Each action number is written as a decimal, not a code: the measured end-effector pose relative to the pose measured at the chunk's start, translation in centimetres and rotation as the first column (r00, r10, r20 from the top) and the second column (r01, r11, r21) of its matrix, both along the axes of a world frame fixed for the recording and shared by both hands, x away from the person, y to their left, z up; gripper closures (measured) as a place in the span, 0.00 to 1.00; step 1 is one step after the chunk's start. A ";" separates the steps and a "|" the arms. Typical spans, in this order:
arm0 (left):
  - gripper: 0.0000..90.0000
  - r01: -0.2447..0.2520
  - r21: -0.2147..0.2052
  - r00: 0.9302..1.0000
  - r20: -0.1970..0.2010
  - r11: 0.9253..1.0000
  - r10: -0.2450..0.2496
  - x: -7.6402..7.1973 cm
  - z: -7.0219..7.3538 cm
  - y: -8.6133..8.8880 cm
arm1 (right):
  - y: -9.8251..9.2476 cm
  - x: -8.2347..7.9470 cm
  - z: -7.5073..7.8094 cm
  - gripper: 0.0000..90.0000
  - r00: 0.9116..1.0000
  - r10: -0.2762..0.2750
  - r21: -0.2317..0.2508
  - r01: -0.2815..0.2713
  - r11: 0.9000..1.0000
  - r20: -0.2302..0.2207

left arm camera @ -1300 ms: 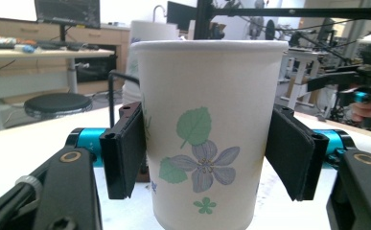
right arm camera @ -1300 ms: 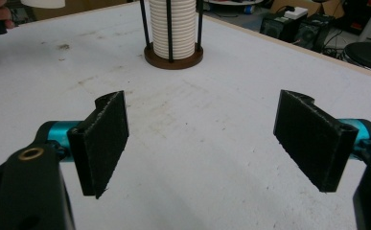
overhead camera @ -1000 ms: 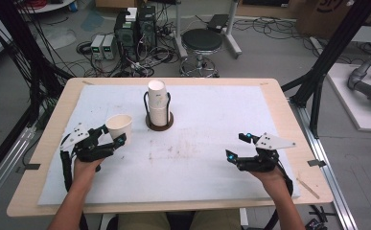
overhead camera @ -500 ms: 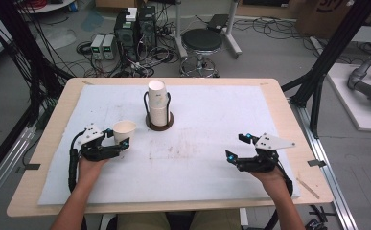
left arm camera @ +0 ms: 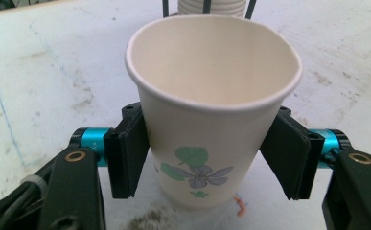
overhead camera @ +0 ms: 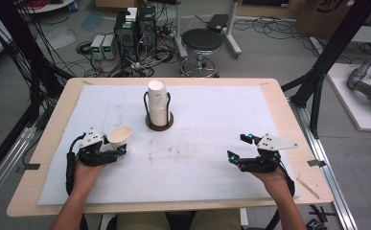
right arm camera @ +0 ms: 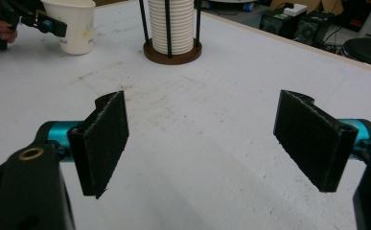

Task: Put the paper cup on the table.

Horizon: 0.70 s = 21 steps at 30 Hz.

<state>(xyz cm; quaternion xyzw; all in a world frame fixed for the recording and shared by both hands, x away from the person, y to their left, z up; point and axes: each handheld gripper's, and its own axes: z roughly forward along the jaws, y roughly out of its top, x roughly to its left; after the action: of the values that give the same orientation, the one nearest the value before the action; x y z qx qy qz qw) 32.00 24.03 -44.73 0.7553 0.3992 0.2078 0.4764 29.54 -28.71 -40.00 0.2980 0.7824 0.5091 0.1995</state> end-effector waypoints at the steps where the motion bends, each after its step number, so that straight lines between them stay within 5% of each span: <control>1: 0.40 -0.001 -0.004 1.000 -0.016 1.000 0.001 0.0 0.0 0.0 | 0.0 0.0 0.0 0.22 1.000 -0.001 -0.003 0.001 1.000 -0.001; 7: 0.34 0.005 -0.011 0.999 -0.048 1.000 -0.005 -0.2 -0.2 -0.1 | -0.2 0.0 0.0 0.22 1.000 -0.002 0.004 0.002 1.000 -0.012; 10: 0.19 -0.019 -0.059 0.999 -0.032 0.998 0.017 -0.3 0.2 0.1 | -0.3 0.1 0.0 0.22 1.000 -0.002 0.003 0.002 1.000 -0.016; 15: 0.17 0.000 -0.091 1.000 0.022 0.996 0.002 -1.0 1.0 0.6 | -0.4 0.1 -0.1 0.22 1.000 -0.005 -0.002 0.005 1.000 -0.029; 17: 0.17 0.034 -0.148 0.997 0.073 0.988 -0.024 -1.8 1.7 1.1 | -0.4 0.1 -0.2 0.22 1.000 -0.008 -0.001 0.008 1.000 -0.030; 19: 0.17 0.041 -0.160 0.996 0.087 0.986 -0.027 -2.0 1.9 1.2 | -0.5 0.2 -0.2 0.22 0.999 -0.011 0.001 0.011 1.000 -0.031; 21: 0.17 0.060 -0.217 0.989 0.148 0.974 -0.028 -2.5 2.6 1.7 | -0.7 0.2 -0.2 0.22 0.999 -0.019 0.000 0.019 1.000 -0.032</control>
<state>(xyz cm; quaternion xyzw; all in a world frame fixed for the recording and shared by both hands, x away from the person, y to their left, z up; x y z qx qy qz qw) 29.46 25.72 -42.13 0.6894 0.3675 0.2053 0.5896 29.71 -29.36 -40.19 0.3138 0.7826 0.5024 0.1918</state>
